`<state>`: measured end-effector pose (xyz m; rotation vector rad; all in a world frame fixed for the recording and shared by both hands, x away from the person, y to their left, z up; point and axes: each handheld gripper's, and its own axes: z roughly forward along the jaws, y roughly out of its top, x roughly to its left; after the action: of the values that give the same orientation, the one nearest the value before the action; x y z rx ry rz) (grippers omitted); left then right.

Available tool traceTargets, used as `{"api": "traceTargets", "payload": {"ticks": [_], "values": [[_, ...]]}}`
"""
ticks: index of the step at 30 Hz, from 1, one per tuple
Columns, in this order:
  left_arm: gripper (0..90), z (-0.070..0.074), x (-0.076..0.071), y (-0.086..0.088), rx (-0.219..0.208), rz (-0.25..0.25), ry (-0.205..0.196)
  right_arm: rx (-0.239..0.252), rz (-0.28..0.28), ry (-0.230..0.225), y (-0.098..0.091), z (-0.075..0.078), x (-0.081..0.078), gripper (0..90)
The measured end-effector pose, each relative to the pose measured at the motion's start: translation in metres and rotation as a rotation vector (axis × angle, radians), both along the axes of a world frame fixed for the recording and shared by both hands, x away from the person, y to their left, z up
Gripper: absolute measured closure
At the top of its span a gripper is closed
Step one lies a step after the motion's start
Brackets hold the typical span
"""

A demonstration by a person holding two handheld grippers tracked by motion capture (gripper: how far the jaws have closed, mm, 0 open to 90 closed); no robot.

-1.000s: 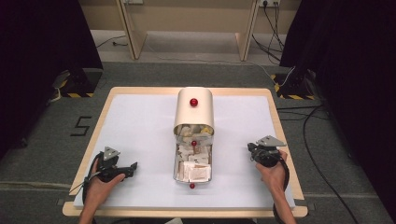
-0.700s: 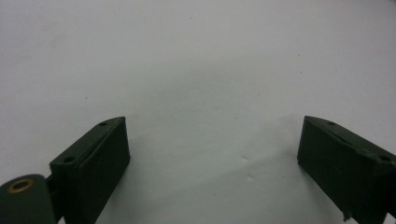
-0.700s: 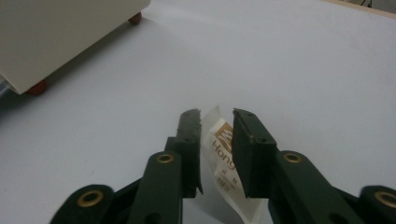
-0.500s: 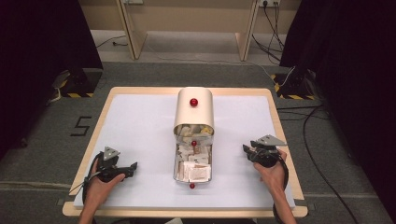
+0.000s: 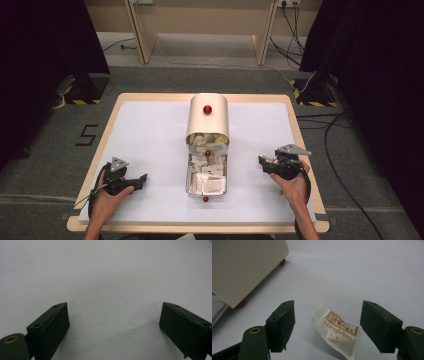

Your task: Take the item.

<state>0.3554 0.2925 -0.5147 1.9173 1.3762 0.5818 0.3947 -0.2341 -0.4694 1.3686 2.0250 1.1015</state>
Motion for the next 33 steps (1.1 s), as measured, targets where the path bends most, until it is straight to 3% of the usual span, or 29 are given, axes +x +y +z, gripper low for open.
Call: {"api": "traceTargets", "payload": {"ticks": [7,33], "values": [[8.4,0.000,0.000,0.000,0.000,0.000,0.000,-0.009,0.007,-0.003,-0.002,0.001,-0.005,23.7],[8.4,0.000,0.000,0.000,-0.001,0.000,0.000,0.003,0.016,-0.011,-0.007,0.005,-0.021,23.5]]}}
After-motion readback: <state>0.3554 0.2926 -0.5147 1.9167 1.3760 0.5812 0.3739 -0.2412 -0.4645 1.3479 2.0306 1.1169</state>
